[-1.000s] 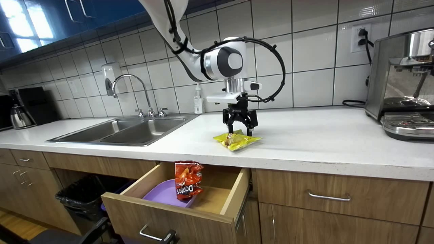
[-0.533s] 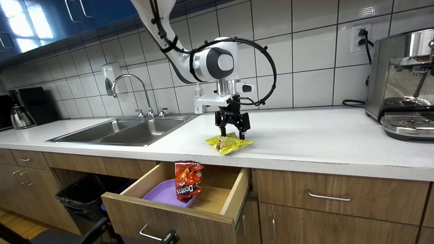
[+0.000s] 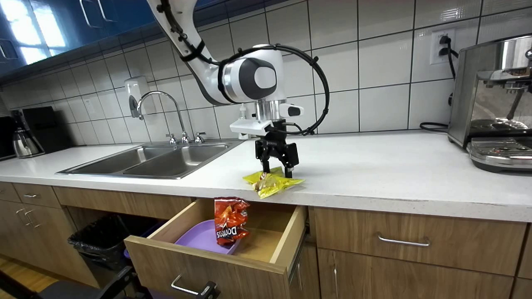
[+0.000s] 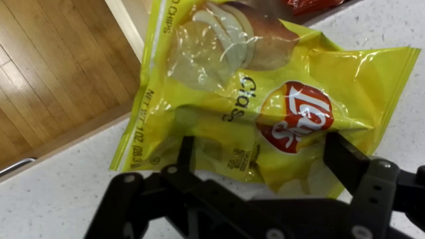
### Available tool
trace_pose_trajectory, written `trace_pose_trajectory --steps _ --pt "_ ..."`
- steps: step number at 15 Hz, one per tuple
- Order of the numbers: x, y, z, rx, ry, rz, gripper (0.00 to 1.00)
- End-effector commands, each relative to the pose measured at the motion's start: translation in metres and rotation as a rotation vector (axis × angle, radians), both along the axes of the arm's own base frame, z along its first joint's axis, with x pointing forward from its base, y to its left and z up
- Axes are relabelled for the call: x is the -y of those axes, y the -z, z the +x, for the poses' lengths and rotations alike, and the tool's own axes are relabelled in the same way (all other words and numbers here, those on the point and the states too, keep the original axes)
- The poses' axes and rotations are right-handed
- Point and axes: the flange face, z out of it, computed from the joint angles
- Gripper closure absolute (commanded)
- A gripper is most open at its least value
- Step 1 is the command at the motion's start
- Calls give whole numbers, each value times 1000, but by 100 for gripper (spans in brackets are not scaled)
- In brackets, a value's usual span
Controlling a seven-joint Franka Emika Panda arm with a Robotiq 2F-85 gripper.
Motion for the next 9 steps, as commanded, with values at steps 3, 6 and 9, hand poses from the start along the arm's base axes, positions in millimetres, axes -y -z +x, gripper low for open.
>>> trace_pose_trajectory --steps 3,6,9 --pt "-10 -6 -35 5 51 -32 0" --pt "-15 -5 -48 5 73 -40 0" --pt "-22 -5 -63 -1 76 -44 0"
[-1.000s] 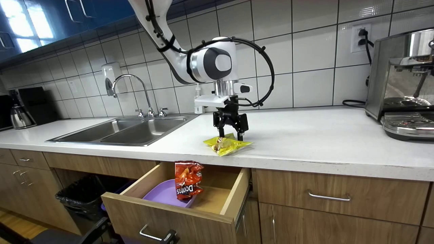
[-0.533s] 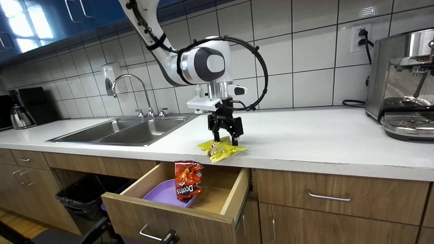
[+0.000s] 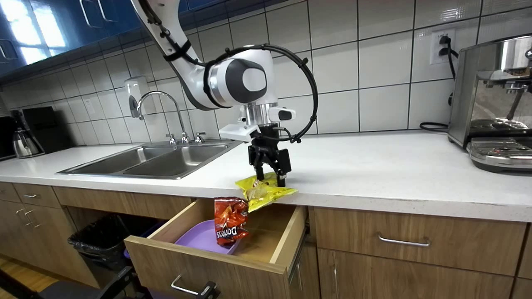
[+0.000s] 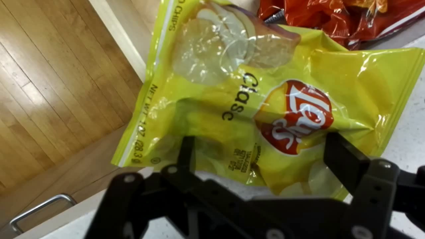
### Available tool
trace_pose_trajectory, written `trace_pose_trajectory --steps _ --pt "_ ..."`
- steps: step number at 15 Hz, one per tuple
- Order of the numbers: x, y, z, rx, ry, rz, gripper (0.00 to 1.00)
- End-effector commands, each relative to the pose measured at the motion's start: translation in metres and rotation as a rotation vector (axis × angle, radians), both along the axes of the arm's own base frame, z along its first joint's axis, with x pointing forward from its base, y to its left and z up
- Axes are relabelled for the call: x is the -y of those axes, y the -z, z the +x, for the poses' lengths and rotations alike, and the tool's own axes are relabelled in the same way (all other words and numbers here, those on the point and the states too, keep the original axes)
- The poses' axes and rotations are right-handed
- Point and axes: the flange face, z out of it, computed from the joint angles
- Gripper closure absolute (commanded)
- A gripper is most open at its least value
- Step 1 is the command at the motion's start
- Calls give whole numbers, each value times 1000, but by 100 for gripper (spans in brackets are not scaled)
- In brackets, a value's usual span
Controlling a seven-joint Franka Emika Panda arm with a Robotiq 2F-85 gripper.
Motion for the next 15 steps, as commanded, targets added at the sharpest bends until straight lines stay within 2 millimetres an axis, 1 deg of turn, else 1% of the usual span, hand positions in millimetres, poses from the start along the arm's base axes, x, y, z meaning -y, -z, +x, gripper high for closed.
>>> trace_pose_trajectory --steps 1,10,15 --pt "-11 -8 -26 6 15 -20 0" --pt "-26 -10 -86 -7 12 -17 0" --pt "-38 -9 -115 -8 16 -18 0"
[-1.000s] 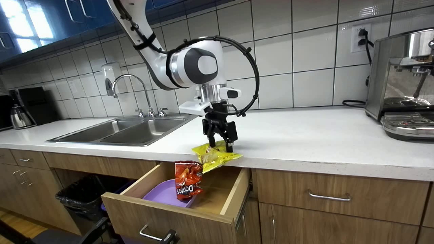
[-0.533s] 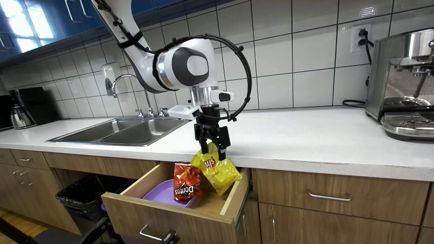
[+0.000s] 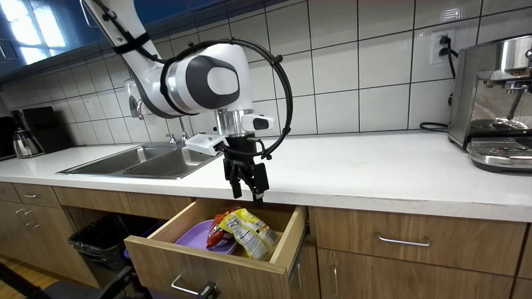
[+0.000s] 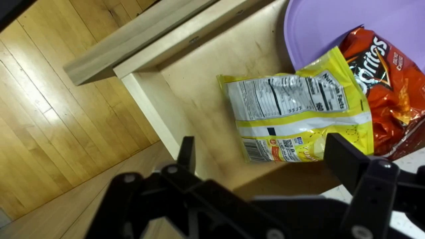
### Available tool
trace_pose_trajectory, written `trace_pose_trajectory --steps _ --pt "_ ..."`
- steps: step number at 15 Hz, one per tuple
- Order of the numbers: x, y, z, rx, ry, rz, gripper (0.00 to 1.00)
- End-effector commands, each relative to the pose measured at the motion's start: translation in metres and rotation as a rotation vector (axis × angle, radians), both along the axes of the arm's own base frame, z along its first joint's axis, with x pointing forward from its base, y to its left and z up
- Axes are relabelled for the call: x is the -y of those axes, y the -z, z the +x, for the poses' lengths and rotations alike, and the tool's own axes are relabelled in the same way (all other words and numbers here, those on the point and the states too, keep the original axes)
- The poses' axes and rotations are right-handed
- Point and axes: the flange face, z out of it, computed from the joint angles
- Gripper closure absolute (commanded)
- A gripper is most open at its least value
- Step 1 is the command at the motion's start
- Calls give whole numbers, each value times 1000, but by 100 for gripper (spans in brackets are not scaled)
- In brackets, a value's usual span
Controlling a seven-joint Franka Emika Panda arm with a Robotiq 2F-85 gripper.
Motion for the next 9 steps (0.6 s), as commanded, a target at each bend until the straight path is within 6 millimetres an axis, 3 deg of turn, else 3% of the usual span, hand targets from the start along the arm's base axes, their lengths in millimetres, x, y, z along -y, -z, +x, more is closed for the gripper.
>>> trace_pose_trajectory --steps 1,9 --pt "-13 -10 -25 25 14 -13 0" --pt "-24 -10 -59 18 21 -7 0"
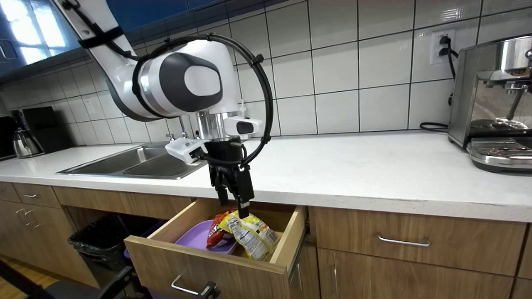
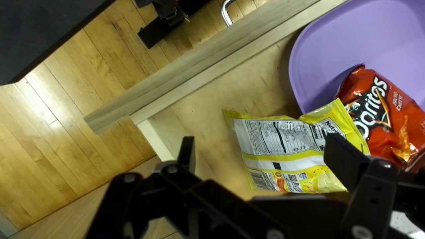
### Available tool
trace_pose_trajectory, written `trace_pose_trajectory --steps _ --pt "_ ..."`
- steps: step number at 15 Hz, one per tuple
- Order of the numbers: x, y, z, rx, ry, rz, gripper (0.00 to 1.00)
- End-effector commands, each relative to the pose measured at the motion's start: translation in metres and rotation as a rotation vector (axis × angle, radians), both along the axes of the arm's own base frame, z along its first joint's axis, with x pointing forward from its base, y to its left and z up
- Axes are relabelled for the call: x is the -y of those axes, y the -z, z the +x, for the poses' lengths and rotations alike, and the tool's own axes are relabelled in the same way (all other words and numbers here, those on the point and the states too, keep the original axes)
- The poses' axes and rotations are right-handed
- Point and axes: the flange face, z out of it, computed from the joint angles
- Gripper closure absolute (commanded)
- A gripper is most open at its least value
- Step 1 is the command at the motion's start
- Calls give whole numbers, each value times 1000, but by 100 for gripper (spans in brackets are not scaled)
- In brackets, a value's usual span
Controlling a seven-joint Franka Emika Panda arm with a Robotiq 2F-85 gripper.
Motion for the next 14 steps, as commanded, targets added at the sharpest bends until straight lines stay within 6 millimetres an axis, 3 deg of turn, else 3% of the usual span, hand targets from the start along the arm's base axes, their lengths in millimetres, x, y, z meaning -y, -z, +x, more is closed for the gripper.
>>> trace_pose_trajectory --steps 1,2,3,14 --pt "-9 -6 -20 12 7 -6 0" --pt "-10 -4 -24 4 4 -5 0" --pt "-7 -4 -11 -5 0 0 0" --pt "-14 12 -26 -130 -77 66 0"
